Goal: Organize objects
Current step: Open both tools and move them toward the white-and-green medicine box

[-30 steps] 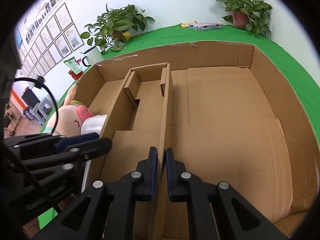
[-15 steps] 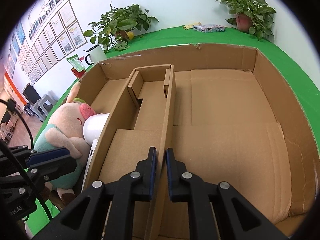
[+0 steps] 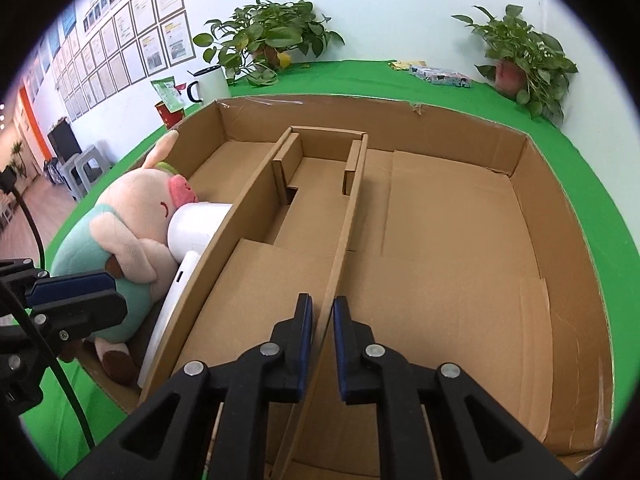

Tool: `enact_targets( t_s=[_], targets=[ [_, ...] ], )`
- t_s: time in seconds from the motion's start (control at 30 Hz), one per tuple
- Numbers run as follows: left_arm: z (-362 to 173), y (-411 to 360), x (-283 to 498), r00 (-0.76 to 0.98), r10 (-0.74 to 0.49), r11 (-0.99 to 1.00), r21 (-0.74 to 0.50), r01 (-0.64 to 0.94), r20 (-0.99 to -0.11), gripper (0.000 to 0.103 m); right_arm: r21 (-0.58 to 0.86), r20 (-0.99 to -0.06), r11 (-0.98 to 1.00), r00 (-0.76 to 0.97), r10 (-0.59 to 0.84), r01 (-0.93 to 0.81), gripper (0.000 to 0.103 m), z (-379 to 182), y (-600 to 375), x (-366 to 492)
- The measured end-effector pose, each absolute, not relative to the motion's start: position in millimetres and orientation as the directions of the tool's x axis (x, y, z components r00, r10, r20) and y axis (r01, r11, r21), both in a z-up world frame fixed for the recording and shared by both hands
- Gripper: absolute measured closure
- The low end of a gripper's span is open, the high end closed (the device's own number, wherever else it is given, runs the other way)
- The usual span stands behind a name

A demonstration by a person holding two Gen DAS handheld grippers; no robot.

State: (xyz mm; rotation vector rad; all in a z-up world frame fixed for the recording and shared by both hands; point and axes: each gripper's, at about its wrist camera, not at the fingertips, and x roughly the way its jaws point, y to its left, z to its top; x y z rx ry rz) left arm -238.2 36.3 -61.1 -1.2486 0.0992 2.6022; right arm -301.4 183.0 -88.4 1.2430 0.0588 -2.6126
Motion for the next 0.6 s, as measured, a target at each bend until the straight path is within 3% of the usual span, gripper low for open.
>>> enact_targets(
  t_s=[0.03, 0.07, 0.1, 0.13, 0.27, 0.4, 0.6],
  targets=[
    [-57, 38, -232, -0.630, 0.182, -0.969, -0.028, -0.246, -0.755, 0.059, 0.079, -0.760, -0.969, -0.615, -0.211, 0.234, 0.075, -85, 185, -298],
    [-53, 39, -226, -0.661, 0.168, -0.973, -0.014, -0.231, -0.731, 0.051, 0.074, -0.744, -0.970, -0.635, -0.209, 0.233, 0.061, -80, 186, -293],
    [-48, 39, -218, -0.698, 0.155, -0.977, -0.005, -0.212, -0.699, 0.038, 0.063, -0.725, -0.971, -0.658, -0.205, 0.232, 0.030, -75, 187, -287],
    [-43, 40, -209, -0.729, 0.144, -0.981, 0.001, -0.195, -0.669, 0.027, 0.049, -0.694, -0.972, -0.692, -0.198, 0.229, 0.019, -67, 190, -276],
    [-27, 43, -174, -0.823, 0.085, -0.992, 0.032, -0.125, -0.562, 0.001, -0.059, -0.583, -0.982, -0.805, -0.111, 0.179, 0.018, -46, 199, -223],
    [-16, 48, -140, -0.871, 0.065, -0.996, 0.021, -0.087, -0.487, 0.001, -0.108, -0.544, -0.986, -0.838, -0.050, 0.129, 0.016, -39, 207, -180],
    [-14, 43, -111, -0.866, 0.113, -0.993, -0.091, -0.078, -0.487, 0.001, -0.135, -0.557, -0.984, -0.830, -0.022, 0.117, 0.016, -39, 209, -149]
  ],
)
